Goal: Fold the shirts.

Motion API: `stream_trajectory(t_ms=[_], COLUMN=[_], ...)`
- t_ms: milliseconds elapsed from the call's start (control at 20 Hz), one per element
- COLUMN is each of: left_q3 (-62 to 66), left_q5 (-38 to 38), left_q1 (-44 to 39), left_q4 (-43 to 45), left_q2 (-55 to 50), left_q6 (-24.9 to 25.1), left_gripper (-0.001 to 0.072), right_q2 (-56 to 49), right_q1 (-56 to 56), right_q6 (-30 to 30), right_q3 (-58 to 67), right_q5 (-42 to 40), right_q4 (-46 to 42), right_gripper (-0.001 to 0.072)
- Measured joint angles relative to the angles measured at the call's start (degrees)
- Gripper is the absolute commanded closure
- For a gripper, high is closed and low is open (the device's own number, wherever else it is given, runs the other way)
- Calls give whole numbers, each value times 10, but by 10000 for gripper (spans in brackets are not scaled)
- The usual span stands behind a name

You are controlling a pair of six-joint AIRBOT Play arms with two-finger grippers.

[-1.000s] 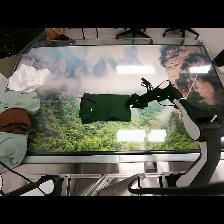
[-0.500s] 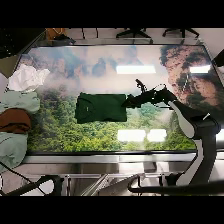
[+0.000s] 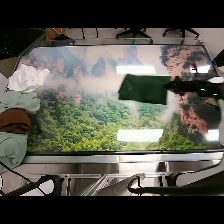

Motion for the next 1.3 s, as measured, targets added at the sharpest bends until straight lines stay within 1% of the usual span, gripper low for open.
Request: stream_trajectory(t_ms=[150,350,500,600,650,700,750,850,950,1100,1200,1250,1300], left_q3=[0,0,0,0,0,0,0,0,0,0,0,0,0], left_q5=[-4,-7,-7,-10,-12,-13,-14,-16,-16,-16,-11,-8,-5], left_q1=[0,0,0,0,0,0,0,0,0,0,0,0,0], left_q4=[0,0,0,0,0,0,0,0,0,0,0,0,0], left_q2=[0,0,0,0,0,0,0,0,0,0,0,0,0], left_q6=[3,8,10,10,11,12,12,12,12,12,12,12,13], left_gripper=[695,694,694,694,694,694,694,694,694,694,694,694,695], right_q2=[74,153,175,190,198,206,214,227,235,240,241,242,242], right_q1=[-136,-295,-372,-397,-404,-409,-413,-417,-414,-383,-336,-308,-273], right_q6=[27,40,33,29,29,29,29,31,62,114,135,141,145], right_q3=[-63,-188,-273,-325,-346,-363,-376,-381,-355,-270,-193,-157,-123], right_q5=[20,34,43,44,43,41,41,39,43,57,64,64,64], right_q4=[-73,-122,-137,-148,-153,-156,-162,-183,-217,-249,-260,-262,-261], right_gripper=[694,694,693,692,625,412,360,360,360,364,375,532,621])
